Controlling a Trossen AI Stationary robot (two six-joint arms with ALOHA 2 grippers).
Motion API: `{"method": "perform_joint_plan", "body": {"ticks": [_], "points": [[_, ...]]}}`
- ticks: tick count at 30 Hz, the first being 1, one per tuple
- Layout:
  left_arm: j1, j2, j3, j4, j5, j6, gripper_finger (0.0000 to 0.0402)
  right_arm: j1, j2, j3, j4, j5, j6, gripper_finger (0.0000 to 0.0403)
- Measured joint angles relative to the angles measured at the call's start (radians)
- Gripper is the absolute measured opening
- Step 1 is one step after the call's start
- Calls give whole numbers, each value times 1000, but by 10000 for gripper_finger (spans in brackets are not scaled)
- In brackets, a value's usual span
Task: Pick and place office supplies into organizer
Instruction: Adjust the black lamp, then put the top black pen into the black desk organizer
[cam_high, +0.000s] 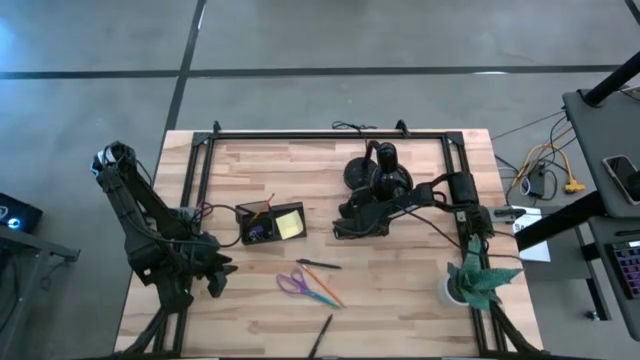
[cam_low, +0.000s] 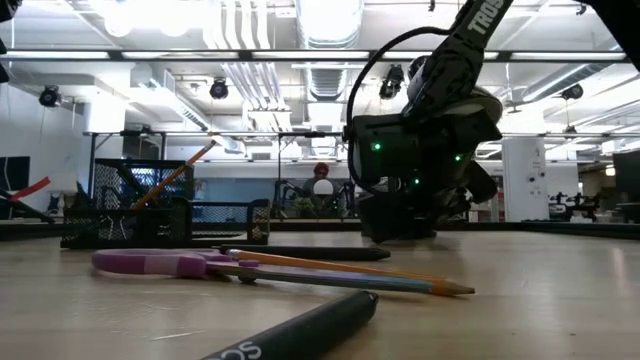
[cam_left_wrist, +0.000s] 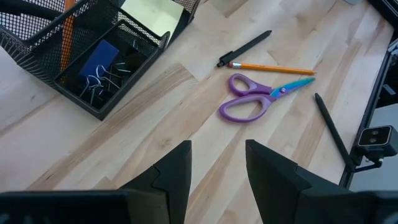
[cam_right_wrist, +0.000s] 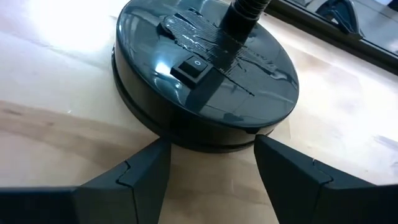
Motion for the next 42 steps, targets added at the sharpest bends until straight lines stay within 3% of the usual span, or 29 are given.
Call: {"method": "perform_joint_plan", "body": {"ticks": [8, 14, 22, 28, 34, 36, 39, 42], "points": [[0, 0, 0, 0, 0, 0, 132, 14, -21, 7, -9, -10, -44, 224], [0, 0, 0, 0, 0, 0, 132, 50, -48, 69, -2, -30, -232, 224], [0, 0, 0, -1, -1, 0, 132, 107, -56, 225, 4, -299, -469, 224], [0, 0, 0, -7, -7, 1, 132, 143, -57, 289, 8, -323, -563, 224], [0, 0, 0, -2, -8, 2, 132, 150, -57, 323, 5, -520, -567, 224], [0, 0, 0, 0, -9, 2, 132, 168, -57, 359, 10, -531, -593, 224], [0, 0, 0, 0, -10, 3, 132, 193, -57, 431, 38, -555, -704, 224], [0, 0, 0, 0, -13, 16, 132, 201, -57, 523, 87, -670, -810, 224]]}}
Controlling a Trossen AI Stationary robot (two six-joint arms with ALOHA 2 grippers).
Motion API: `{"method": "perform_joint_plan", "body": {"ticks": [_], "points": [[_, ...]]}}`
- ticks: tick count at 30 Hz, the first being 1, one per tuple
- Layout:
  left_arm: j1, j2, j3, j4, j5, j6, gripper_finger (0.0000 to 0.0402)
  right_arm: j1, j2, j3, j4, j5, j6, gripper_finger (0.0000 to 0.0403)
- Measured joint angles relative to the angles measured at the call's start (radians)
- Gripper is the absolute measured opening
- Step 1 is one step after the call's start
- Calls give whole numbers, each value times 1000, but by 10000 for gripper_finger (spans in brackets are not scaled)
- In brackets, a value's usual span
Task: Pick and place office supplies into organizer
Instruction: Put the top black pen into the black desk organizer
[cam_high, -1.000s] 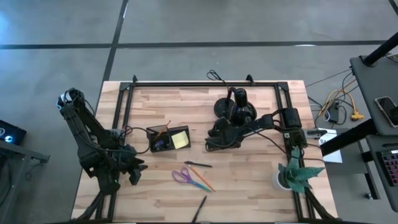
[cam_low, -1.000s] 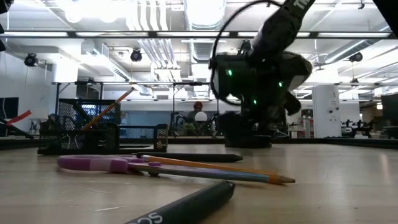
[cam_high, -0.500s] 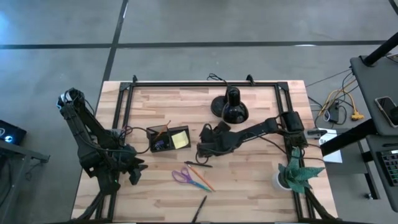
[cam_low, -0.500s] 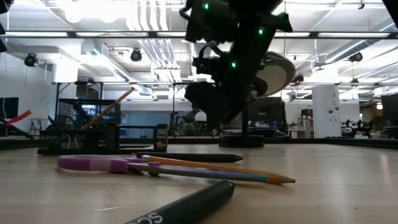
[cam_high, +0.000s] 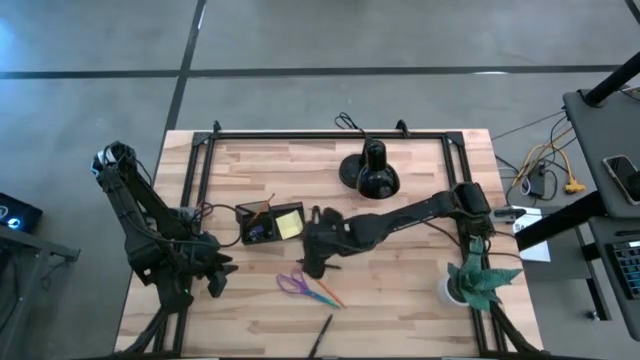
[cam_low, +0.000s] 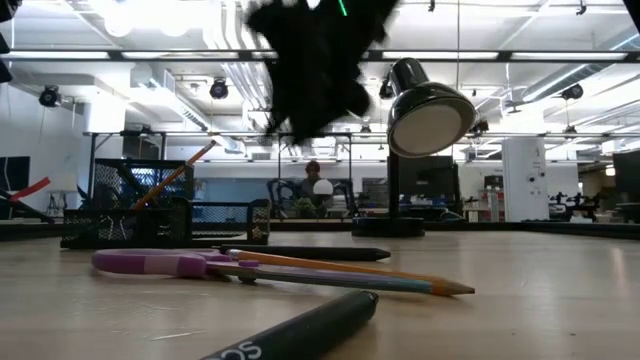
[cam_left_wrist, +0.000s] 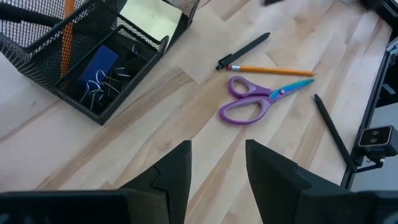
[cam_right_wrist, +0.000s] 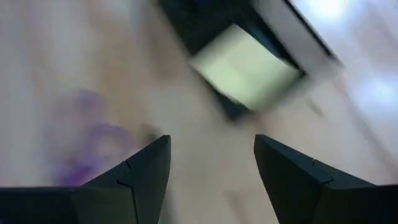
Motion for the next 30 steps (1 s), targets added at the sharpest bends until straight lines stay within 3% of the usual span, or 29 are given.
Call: {"method": "perform_joint_plan", "body": {"ticks": [3, 8, 13, 17, 23, 30], "points": [[0, 0, 0, 2, 0, 11, 132, -13, 0, 92, 55, -106, -15, 224], [0, 0, 0, 3, 0, 11, 132, -70, -2, 213, 66, -142, -10, 224], [0, 0, 0, 24, 0, 12, 132, -56, 4, 248, -84, -294, -153, 224], [0, 0, 0, 31, 0, 14, 132, -6, 25, 199, -232, -278, -260, 224], [0, 34, 0, 63, 0, 57, 132, 16, 44, 80, -244, -200, -204, 224], [0, 119, 0, 139, 4, 57, 132, 21, 45, -65, -242, -272, -145, 224]]}}
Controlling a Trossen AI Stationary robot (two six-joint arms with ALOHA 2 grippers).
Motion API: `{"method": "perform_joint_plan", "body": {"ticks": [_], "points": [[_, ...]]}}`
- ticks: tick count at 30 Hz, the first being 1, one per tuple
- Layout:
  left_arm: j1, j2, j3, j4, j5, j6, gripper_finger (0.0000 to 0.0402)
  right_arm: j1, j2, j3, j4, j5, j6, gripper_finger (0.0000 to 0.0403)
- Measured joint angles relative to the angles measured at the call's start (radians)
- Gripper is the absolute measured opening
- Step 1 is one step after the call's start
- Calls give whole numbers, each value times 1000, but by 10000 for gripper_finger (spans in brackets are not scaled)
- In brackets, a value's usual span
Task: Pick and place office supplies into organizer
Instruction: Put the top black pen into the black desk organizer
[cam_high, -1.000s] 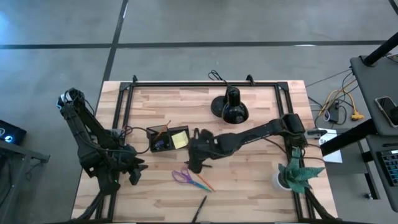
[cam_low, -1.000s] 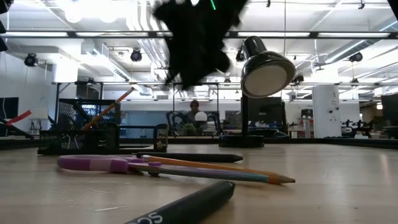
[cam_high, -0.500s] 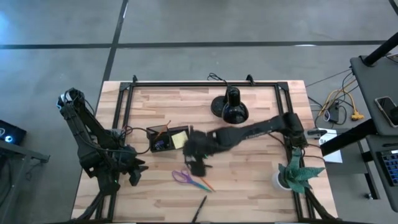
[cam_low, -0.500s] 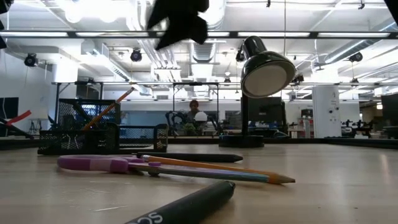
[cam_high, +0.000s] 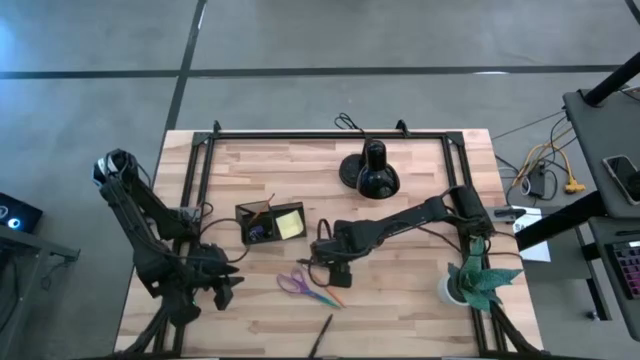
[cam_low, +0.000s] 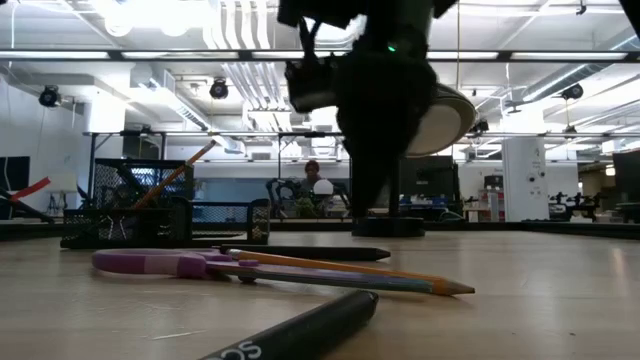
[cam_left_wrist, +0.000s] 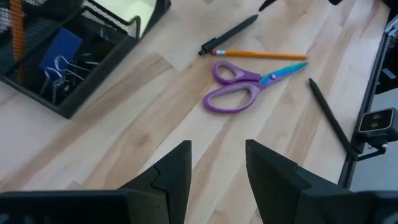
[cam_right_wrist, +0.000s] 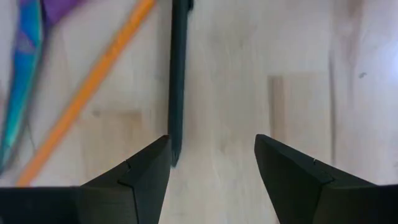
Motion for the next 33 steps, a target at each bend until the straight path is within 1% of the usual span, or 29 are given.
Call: {"method": "perform_joint_plan", "body": {"ticks": [3, 8, 12, 18, 20, 26, 30, 33], "points": [[0, 24, 0, 14, 1, -1, 132, 16, 0, -28, 50, -1, 0, 224], [0, 21, 0, 8, 1, 0, 132, 20, 0, -33, 144, 6, 0, 224], [0, 18, 0, -1, 1, 0, 132, 36, 0, -49, 203, 68, -8, 224], [0, 17, 0, -19, 0, 0, 132, 34, 0, -104, 333, 86, -34, 224], [0, 17, 0, -23, 0, 0, 132, 37, 0, -123, 352, 98, -34, 224], [0, 17, 0, -27, 0, 0, 132, 37, 0, -158, 390, 102, -29, 224], [0, 16, 0, -37, 0, 0, 132, 38, 0, -200, 496, 107, -38, 224], [0, 16, 0, -37, 0, 0, 132, 38, 1, -216, 533, 104, -29, 224]]}}
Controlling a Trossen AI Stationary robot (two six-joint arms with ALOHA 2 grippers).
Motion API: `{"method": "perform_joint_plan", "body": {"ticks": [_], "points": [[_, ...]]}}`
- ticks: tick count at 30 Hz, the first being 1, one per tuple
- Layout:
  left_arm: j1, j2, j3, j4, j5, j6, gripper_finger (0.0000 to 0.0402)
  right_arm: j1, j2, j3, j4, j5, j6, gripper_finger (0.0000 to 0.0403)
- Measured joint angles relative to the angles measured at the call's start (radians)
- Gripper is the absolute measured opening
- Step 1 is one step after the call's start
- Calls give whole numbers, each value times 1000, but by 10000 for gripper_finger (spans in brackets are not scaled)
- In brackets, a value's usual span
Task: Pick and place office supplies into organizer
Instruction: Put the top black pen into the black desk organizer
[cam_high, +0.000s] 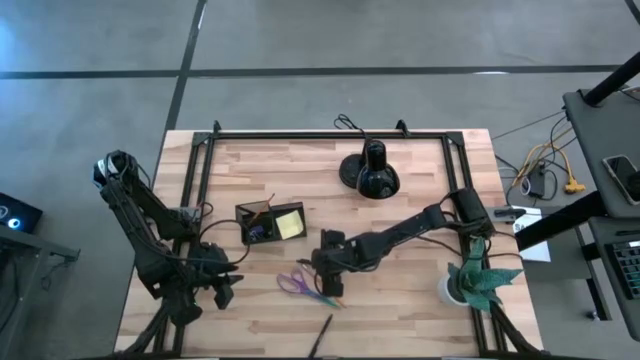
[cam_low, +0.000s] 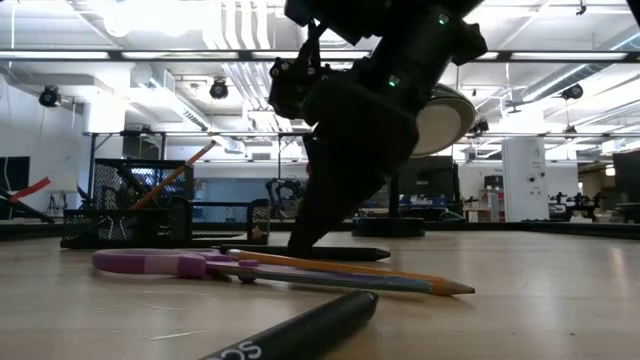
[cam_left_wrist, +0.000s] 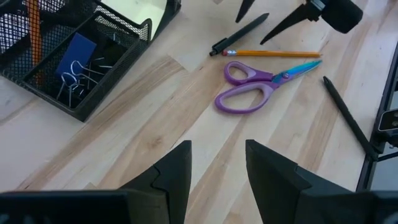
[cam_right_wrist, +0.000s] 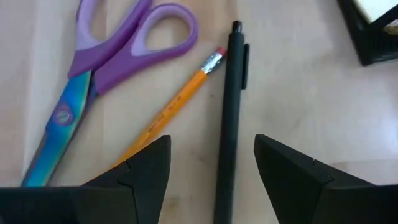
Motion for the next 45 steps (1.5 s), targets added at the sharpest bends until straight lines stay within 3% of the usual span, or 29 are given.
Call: {"method": "perform_joint_plan", "body": {"ticks": [8, 14, 21, 28, 45], "points": [[0, 0, 0, -6, 0, 0, 132, 6, -3, -53, 20, 22, -29, 224], [0, 0, 0, -6, 0, 0, 132, 6, -3, -51, 32, 35, -142, 216], [0, 0, 0, -6, 0, -1, 132, 5, -3, -57, 30, 39, -188, 155], [1, 0, 0, -6, 0, -2, 132, 1, -3, -73, 53, -68, -183, 93], [3, -28, 0, -6, 0, -3, 132, -11, 28, -35, 52, -78, -30, 20]]}}
